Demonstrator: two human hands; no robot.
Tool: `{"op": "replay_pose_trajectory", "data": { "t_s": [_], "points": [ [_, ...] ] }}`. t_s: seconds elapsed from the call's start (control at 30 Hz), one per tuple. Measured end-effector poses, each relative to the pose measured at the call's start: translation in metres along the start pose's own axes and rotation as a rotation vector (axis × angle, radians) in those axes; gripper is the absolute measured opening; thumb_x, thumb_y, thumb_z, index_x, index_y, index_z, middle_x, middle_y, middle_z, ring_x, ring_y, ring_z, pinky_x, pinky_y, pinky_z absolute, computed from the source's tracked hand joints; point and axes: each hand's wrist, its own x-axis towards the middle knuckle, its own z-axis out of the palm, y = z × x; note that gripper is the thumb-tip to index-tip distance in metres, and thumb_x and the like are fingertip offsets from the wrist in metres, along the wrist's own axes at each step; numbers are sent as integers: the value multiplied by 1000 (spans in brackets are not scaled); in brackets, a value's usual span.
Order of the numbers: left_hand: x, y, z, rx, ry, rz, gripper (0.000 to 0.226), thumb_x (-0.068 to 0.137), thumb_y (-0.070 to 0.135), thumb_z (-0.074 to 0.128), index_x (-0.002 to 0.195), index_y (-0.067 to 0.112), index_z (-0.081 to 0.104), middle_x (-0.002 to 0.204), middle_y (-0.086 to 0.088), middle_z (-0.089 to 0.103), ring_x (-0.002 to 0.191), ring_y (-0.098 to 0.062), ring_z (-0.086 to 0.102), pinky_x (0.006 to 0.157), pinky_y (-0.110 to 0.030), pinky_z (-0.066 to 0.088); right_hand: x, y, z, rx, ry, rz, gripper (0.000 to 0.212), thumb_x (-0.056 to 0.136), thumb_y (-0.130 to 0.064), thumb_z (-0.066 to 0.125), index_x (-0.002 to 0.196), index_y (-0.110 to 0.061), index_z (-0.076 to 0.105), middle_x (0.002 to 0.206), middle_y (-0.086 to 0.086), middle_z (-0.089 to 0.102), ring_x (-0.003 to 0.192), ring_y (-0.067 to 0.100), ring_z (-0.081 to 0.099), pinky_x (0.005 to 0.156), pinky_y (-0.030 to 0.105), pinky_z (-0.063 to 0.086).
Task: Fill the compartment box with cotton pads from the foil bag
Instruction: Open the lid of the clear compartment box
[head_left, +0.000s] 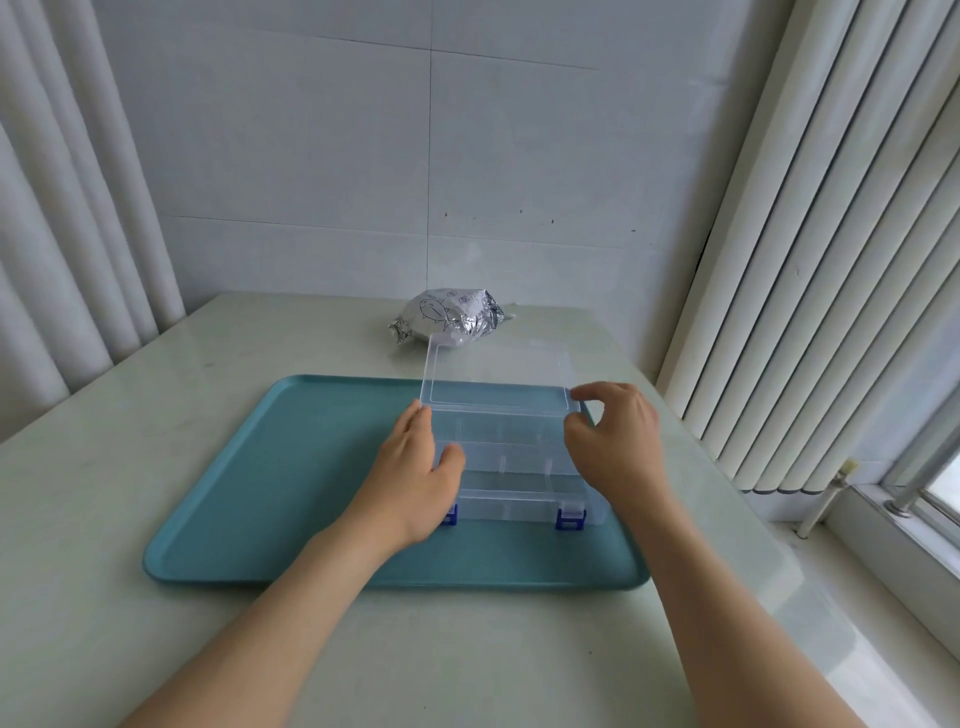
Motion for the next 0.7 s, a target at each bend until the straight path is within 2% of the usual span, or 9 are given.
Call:
{"op": "replay_pose_trajectory", "data": {
  "t_s": [0.03,0.1,0.2,0.3,0.43,0.5,0.57,0.63,0.7],
  "points": [
    [-1,2,1,2,-6,2,69,111,27,40,168,4,9,178,-3,1,163,-13,0,123,-21,2,-1,0,-1,-14,-5,30,39,87,-9,60,122,-15,75,125,9,70,111,25,63,89,24,38],
    [-2,5,2,-3,-20,17,71,110,27,40,168,7,5,178,-2,-2,163,-12,-3,127,-27,1,-4,0,-2,-42,-26,62,45,85,-4,57,126,-13,73,128,8,69,111,28,63,87,25,40],
    [-5,9,4,-72,-28,45,70,110,26,42,169,12,6,178,3,0,162,-9,-1,125,-24,2,-6,1,-3,-61,-44,86,52,83,4,53,129,-13,70,135,9,66,103,29,65,80,27,44],
    [-6,10,5,-109,17,85,64,111,31,44,168,17,19,176,5,16,161,-9,11,126,-24,8,-6,2,-5,-95,-28,112,59,80,7,52,131,-15,69,134,9,65,96,29,67,72,32,49],
    [-5,6,4,-106,87,112,56,111,40,44,162,19,35,168,2,37,155,-17,33,126,-33,26,-11,-1,-8,-244,-18,50,60,79,8,53,133,-14,68,126,10,69,106,34,65,81,37,52],
    [-2,4,2,-106,115,122,51,110,39,45,157,18,43,161,-1,47,145,-19,47,118,-35,37,-13,-6,-8,-276,-5,-45,54,82,5,53,131,-13,69,121,11,71,110,35,63,88,39,50],
    [4,3,-4,-106,143,125,41,111,35,46,147,18,53,146,-3,60,119,-15,63,99,-26,42,-17,-12,-5,-236,-1,-169,45,86,0,55,125,-13,72,120,10,72,113,34,62,96,39,48],
    [11,2,-14,-81,153,126,31,111,33,46,133,19,63,123,-4,70,89,-7,64,81,-20,40,-21,-20,0,-184,-2,-266,39,88,-3,58,121,-13,74,119,8,74,112,32,63,99,40,49],
    [22,1,-26,-3,120,118,25,110,33,46,116,23,69,106,6,71,88,-13,64,78,-24,41,-23,-29,7,-151,-8,-334,36,88,-4,59,119,-14,75,117,6,75,109,31,64,98,39,50]
  ]
}}
